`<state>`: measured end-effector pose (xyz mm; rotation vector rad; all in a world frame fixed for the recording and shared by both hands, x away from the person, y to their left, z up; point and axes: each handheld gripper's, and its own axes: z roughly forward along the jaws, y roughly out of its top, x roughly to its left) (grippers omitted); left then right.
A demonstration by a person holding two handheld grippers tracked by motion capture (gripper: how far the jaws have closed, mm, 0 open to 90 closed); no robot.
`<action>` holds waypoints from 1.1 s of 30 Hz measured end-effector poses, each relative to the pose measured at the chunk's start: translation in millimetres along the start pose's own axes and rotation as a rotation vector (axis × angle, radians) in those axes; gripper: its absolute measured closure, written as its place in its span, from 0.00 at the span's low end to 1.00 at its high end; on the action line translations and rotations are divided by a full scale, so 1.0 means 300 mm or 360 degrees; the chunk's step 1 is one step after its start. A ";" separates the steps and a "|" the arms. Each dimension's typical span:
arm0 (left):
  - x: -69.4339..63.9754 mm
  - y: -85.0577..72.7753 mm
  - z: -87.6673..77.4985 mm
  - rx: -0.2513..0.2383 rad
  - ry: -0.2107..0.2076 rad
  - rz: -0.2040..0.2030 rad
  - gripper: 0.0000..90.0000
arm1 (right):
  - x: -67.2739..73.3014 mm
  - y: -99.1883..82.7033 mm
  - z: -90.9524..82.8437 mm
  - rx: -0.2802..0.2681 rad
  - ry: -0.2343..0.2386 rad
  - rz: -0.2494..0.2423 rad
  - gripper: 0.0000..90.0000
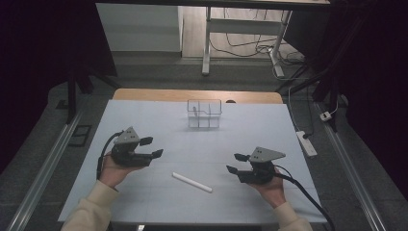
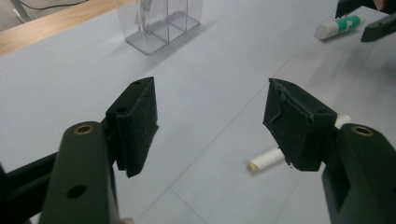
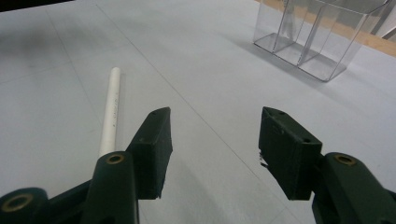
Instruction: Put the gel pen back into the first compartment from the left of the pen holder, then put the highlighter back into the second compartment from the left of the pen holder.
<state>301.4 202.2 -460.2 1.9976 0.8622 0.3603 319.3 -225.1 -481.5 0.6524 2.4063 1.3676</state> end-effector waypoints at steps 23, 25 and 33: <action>-0.076 -0.191 -0.071 0.0085 0.0102 0.0017 0.37 | 0.045 0.013 0.037 0.0075 0.0090 -0.0058 0.47; -0.069 -0.197 -0.069 0.0089 0.0100 -0.0007 0.37 | 0.047 0.012 0.041 0.0079 0.0095 -0.0059 0.47; -0.068 -0.205 -0.066 0.0095 0.0096 -0.0015 0.36 | 0.063 0.031 0.056 0.0089 0.0134 -0.0073 0.47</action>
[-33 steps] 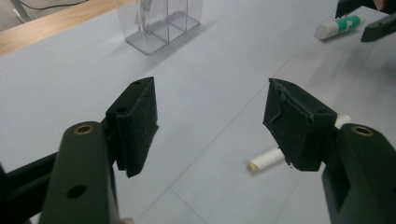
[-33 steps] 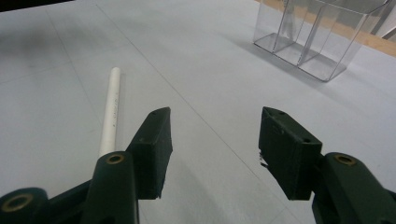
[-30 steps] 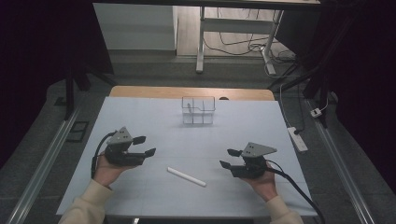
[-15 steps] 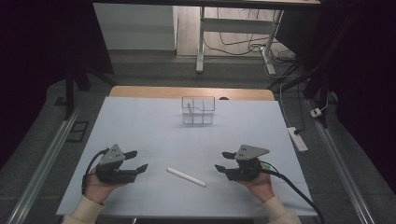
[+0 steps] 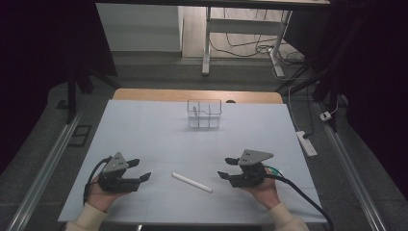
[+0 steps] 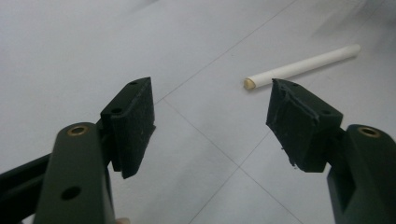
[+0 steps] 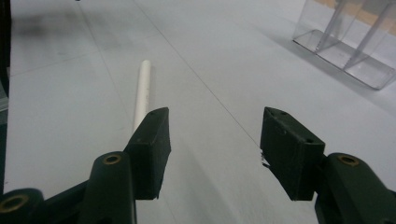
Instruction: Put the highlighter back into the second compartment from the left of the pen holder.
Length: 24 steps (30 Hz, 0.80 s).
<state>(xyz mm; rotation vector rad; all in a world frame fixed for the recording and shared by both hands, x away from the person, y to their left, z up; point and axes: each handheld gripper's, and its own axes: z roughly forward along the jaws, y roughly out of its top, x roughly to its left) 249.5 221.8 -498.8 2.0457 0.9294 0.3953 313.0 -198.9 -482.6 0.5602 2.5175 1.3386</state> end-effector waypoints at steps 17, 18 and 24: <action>0.005 -0.006 0.014 0.0009 -0.0017 -0.0010 0.35 | 0.032 0.039 0.078 0.0041 0.0093 0.0006 0.47; 0.005 -0.004 0.015 0.0005 -0.0024 -0.0015 0.35 | 0.034 0.041 0.079 0.0049 0.0094 0.0003 0.47; 0.010 0.010 0.022 -0.0006 -0.0040 -0.0019 0.35 | 0.059 0.069 0.092 0.0055 0.0090 -0.0015 0.47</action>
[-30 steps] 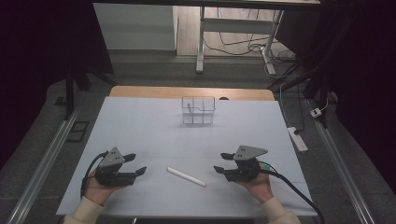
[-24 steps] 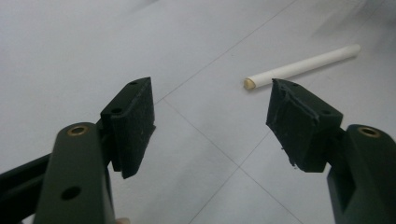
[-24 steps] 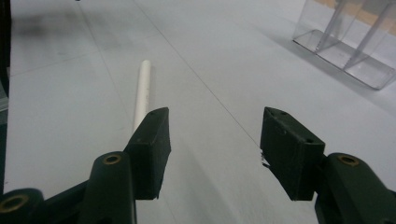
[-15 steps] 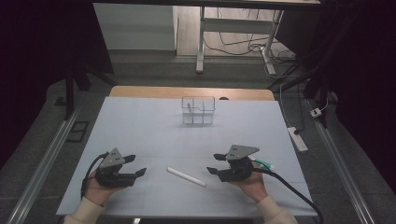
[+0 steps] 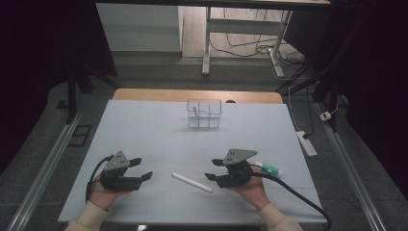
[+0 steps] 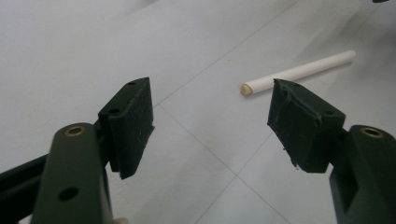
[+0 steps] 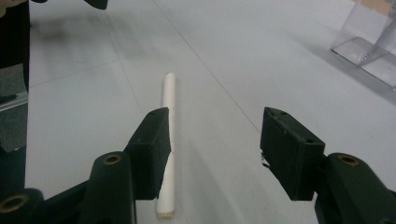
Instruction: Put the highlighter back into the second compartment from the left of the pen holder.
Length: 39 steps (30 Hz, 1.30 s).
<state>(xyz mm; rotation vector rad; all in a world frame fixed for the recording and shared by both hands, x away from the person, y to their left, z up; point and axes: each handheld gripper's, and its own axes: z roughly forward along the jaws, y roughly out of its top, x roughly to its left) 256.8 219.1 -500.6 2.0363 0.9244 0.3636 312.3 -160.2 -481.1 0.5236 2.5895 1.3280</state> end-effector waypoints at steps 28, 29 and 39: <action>0.006 -0.010 0.007 0.0037 0.0015 0.0004 0.35 | 0.065 0.057 0.167 0.0183 0.0118 -0.0043 0.46; 0.005 -0.010 0.008 0.0038 0.0013 0.0007 0.35 | 0.068 0.060 0.175 0.0195 0.0120 -0.0048 0.46; 0.008 -0.015 0.006 0.0041 0.0012 0.0006 0.34 | 0.082 0.083 0.258 0.0318 0.0138 -0.0080 0.42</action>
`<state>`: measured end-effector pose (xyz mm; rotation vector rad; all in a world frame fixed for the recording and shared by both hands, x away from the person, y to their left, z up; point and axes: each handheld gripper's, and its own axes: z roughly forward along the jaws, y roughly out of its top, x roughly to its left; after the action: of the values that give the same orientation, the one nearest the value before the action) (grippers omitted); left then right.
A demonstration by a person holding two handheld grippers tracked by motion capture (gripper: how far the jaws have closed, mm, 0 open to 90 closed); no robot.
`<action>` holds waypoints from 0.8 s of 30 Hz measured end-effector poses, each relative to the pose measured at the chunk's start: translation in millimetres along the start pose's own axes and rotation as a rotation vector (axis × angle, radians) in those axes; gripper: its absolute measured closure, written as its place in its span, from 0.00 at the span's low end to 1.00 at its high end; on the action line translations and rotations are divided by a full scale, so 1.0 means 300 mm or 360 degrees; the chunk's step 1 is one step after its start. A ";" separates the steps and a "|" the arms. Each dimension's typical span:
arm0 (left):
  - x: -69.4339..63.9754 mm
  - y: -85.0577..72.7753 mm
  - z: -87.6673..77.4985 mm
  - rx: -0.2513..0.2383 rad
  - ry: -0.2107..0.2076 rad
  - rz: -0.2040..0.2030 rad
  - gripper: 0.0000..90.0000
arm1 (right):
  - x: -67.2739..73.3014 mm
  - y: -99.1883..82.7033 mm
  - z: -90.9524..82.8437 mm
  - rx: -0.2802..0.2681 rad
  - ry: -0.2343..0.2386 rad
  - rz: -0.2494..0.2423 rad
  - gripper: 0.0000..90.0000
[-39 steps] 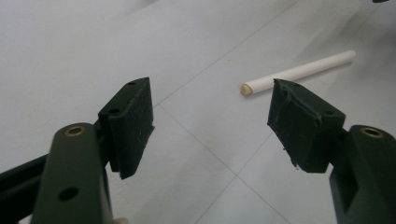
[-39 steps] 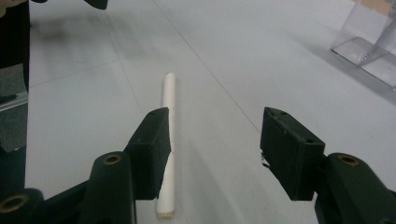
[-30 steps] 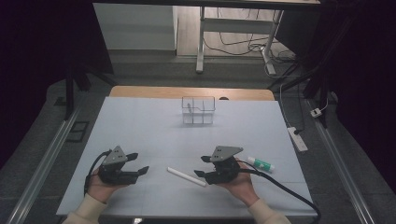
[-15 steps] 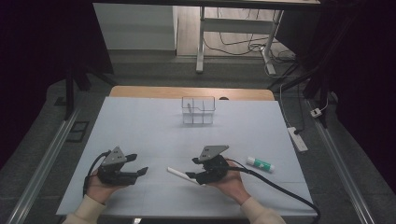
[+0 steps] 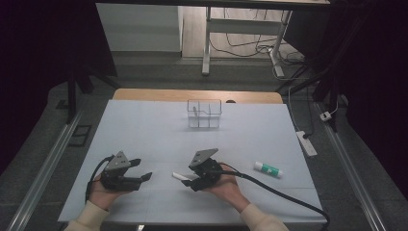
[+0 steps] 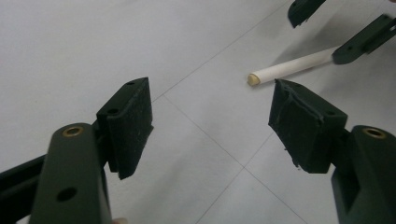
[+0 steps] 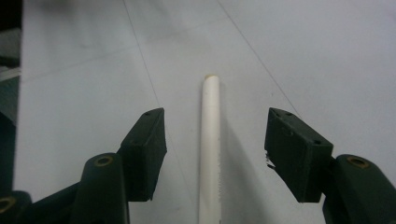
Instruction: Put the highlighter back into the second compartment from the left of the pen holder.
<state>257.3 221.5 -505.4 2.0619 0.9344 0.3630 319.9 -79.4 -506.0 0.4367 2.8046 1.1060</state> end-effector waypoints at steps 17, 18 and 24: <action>0.011 -0.006 -0.004 0.0003 0.0011 -0.0011 0.33 | 0.002 0.023 0.086 0.0097 0.0021 -0.0044 0.56; 0.010 -0.006 -0.004 0.0006 0.0011 -0.0010 0.33 | 0.002 0.024 0.089 0.0102 0.0021 -0.0042 0.57; 0.014 -0.009 -0.010 0.0001 0.0015 -0.0014 0.33 | 0.004 0.030 0.109 0.0145 0.0035 -0.0090 0.63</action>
<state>257.4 227.2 -505.9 2.0578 0.9492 0.3684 327.2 -51.4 -523.8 0.3523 2.8761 0.9813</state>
